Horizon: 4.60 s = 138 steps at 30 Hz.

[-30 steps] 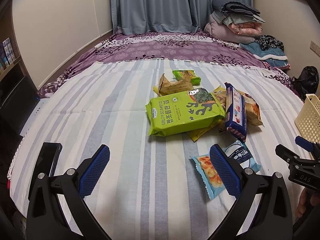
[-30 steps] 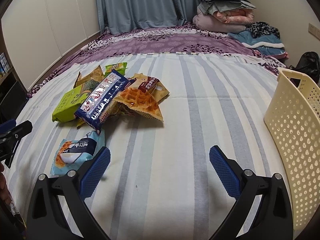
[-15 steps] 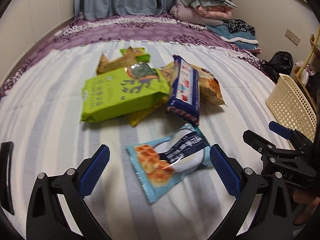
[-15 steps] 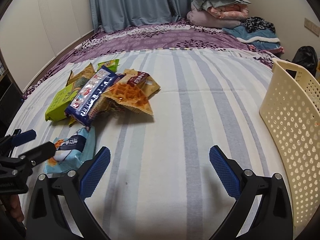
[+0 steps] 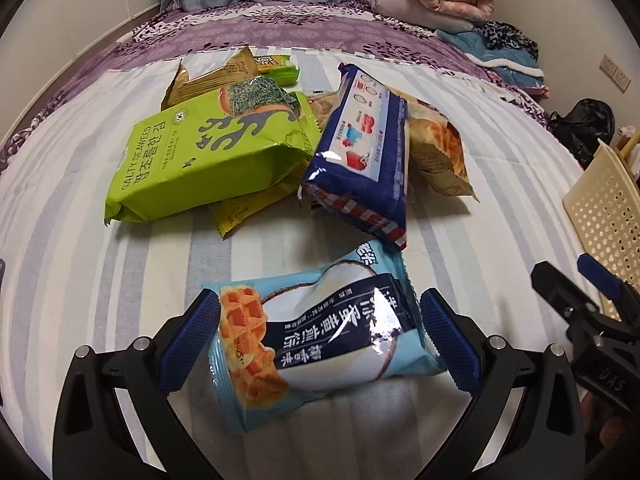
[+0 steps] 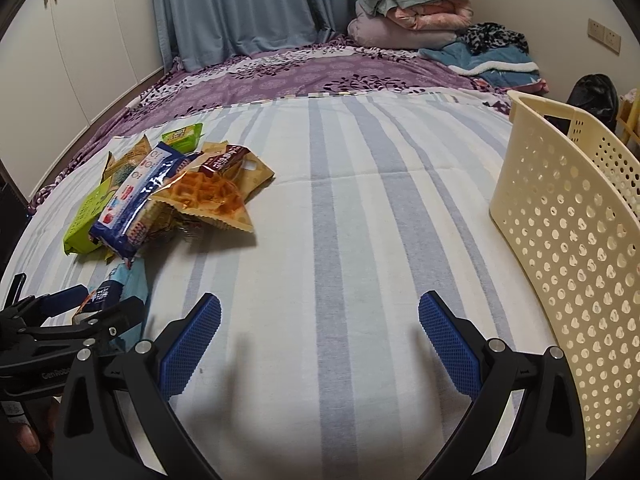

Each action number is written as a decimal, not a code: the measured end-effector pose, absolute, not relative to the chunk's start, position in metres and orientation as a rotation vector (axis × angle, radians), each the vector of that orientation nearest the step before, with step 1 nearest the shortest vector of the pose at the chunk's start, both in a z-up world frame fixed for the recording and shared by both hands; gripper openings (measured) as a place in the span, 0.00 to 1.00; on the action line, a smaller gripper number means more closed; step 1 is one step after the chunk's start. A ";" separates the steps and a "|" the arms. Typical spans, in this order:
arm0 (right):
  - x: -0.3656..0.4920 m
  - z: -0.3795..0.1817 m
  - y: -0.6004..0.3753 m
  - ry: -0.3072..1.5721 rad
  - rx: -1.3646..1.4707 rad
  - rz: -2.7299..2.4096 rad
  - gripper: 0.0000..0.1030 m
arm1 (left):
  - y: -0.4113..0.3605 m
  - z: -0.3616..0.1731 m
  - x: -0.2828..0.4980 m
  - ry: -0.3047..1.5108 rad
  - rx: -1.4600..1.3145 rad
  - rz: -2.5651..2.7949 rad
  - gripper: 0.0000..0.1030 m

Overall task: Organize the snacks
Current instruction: 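Move the left tool to the light-blue waffle bag and close on it, then lift the light-blue bag with the left tool while the right tool grasps the blue biscuit pack, then lift both held packs and carry them toward the cream basket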

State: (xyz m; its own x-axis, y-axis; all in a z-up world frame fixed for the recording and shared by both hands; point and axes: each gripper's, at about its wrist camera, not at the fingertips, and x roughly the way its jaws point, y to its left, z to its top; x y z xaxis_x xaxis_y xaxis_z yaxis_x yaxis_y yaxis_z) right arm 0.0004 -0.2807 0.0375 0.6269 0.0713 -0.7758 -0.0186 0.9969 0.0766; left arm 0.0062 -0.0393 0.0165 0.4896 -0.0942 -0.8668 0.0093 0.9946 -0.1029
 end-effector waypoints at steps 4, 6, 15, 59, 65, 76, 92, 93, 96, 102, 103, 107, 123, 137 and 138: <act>0.001 0.036 -0.286 0.893 0.079 0.051 0.95 | -0.036 0.016 0.006 1.047 -0.083 -0.070 0.98; 0.002 0.036 -0.285 0.895 0.080 0.058 0.95 | -0.033 0.016 0.006 1.038 -0.085 -0.083 0.98; 0.004 0.039 -0.267 0.890 0.056 0.098 0.95 | -0.009 0.019 -0.006 0.997 -0.100 -0.127 0.87; 0.094 0.037 -0.145 1.064 0.202 0.398 0.52 | 0.038 0.020 -0.041 1.017 -0.201 -0.110 0.96; 0.080 0.045 -0.164 1.032 0.206 0.414 0.51 | 0.031 0.021 -0.042 1.023 -0.188 -0.122 0.96; 0.061 0.058 -0.219 0.951 0.170 0.309 0.47 | 0.024 0.028 -0.022 1.020 -0.222 -0.164 0.96; 0.053 0.034 -0.258 0.982 0.257 0.273 0.49 | -0.006 0.016 0.002 1.036 -0.129 -0.083 0.78; 0.054 0.031 -0.258 0.991 0.266 0.272 0.50 | -0.004 0.017 0.001 1.035 -0.137 -0.094 0.75; 0.054 0.023 -0.260 1.015 0.292 0.266 0.62 | 0.000 0.021 -0.008 1.020 -0.126 -0.105 0.61; 0.050 0.019 -0.260 1.027 0.323 0.266 0.80 | 0.006 0.029 -0.026 1.004 -0.124 -0.131 0.59; 0.050 0.019 -0.260 1.029 0.328 0.267 0.80 | 0.006 0.031 -0.029 0.998 -0.120 -0.137 0.59; 0.051 0.018 -0.254 1.036 0.319 0.252 0.82 | 0.004 0.045 -0.037 0.957 -0.110 -0.167 0.59; 0.044 0.037 -0.245 0.966 0.186 0.311 0.44 | 0.013 0.073 -0.042 0.873 -0.139 -0.195 0.59; 0.018 0.088 -0.274 0.817 0.267 0.362 0.27 | -0.001 0.100 -0.045 0.807 -0.115 -0.222 0.59; 0.016 0.091 -0.274 0.811 0.259 0.368 0.27 | -0.002 0.101 -0.045 0.803 -0.113 -0.223 0.59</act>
State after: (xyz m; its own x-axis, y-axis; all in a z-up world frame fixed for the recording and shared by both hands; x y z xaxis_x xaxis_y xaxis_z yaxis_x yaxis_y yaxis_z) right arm 0.0158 -0.2739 0.0906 0.6313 0.4152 -0.6551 -0.2201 0.9058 0.3620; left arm -0.0453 -0.0020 0.1013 0.6725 -0.2399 -0.7002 0.1547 0.9707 -0.1841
